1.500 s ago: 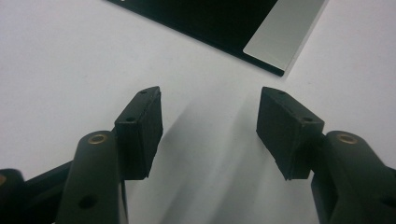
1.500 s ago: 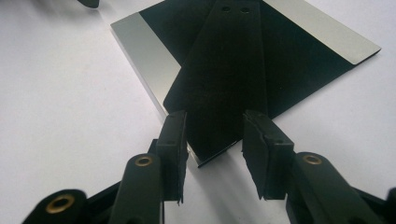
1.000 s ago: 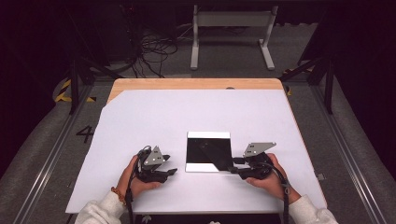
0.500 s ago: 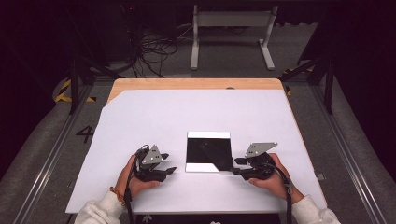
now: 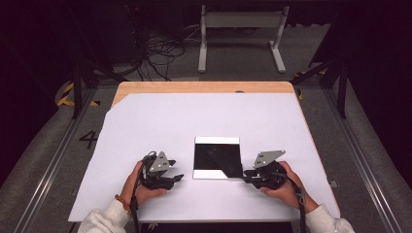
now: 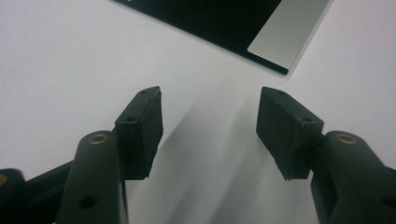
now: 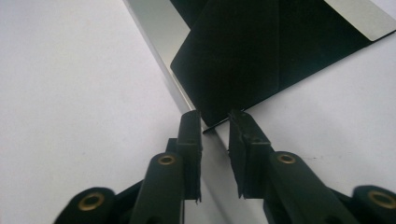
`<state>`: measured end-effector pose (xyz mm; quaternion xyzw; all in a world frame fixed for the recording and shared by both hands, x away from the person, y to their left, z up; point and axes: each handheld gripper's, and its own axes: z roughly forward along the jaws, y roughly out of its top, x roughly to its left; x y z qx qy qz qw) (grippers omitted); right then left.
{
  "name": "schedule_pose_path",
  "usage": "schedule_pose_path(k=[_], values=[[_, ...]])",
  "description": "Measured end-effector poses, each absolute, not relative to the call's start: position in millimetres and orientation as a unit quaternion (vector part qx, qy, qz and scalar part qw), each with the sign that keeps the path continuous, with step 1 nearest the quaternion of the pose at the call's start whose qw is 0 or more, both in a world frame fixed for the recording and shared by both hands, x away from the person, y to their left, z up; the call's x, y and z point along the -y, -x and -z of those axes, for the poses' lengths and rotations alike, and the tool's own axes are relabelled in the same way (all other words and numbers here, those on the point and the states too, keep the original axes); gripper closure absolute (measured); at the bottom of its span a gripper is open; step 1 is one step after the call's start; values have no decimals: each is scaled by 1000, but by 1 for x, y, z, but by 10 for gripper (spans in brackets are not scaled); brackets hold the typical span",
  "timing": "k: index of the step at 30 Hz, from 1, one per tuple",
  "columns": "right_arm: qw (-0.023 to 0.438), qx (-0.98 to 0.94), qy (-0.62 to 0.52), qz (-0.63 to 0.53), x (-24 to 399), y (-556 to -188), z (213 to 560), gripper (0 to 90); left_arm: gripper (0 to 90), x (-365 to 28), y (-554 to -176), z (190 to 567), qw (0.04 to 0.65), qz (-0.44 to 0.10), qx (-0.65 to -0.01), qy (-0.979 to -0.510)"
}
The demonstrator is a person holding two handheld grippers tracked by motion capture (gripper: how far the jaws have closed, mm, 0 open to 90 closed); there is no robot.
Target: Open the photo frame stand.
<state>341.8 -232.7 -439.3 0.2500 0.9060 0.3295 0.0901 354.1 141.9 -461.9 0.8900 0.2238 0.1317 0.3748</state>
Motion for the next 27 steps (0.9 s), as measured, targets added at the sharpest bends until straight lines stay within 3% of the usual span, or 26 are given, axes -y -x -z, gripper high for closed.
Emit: schedule_pose_path(k=[6,23,27], values=[[92,-913,-243,-314,229,-342,441,811,408,-143,-356,462,376,-130,-226,-889],[109,-926,-237,-274,221,-340,438,775,400,-139,-357,463,377,-128,-225,-889],[95,-934,-228,-258,223,-341,433,772,397,-139,-357,463,375,-127,-226,-890]])
